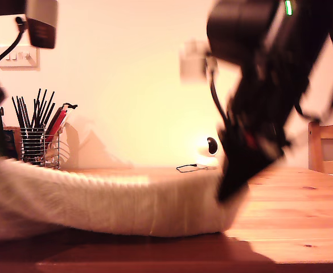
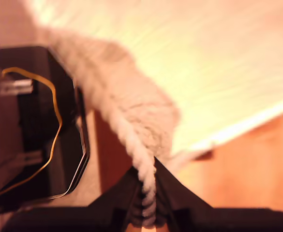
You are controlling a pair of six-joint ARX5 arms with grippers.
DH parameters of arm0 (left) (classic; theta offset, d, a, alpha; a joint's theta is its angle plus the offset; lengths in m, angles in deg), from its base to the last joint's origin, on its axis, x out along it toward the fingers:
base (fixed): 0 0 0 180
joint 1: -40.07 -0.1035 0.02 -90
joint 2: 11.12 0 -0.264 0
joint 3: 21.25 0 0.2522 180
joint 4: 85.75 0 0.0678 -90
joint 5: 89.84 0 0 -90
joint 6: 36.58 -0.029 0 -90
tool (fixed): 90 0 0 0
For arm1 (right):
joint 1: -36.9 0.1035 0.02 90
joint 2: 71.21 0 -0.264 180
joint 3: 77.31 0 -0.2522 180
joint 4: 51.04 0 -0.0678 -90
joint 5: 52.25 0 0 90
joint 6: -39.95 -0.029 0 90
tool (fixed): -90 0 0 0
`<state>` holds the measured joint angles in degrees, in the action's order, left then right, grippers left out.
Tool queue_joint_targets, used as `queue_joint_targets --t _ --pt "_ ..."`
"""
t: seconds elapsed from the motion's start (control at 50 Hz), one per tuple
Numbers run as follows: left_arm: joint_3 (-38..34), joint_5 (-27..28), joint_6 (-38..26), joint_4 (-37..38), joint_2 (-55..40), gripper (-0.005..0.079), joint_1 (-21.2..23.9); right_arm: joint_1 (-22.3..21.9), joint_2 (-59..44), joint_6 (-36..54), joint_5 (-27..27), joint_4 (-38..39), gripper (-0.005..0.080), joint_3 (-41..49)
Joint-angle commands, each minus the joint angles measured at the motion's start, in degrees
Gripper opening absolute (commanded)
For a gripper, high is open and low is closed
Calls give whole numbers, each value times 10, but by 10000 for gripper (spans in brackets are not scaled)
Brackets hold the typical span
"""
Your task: Fold the tea towel in front of you. After folding it, place it to the left side.
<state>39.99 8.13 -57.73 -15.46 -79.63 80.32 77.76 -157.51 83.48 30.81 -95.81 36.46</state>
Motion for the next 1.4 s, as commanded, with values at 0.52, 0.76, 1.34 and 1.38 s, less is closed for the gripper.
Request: queue_joint_targets --t 0.52,0.76,1.34,1.38 --pt "5 52 -1 -66 -1 -21 -69 -38 -17 12 -66 -27 -12 -72" --pt "5 62 -3 -97 -2 -21 -124 -47 -63 -7 -82 -29 -12 -113" --pt "5 68 -19 -162 -80 -21 -213 -52 -197 1 -76 -35 -12 -235" --pt "5 66 -19 -163 -85 -21 -219 -55 -207 4 -71 -34 -12 -241"
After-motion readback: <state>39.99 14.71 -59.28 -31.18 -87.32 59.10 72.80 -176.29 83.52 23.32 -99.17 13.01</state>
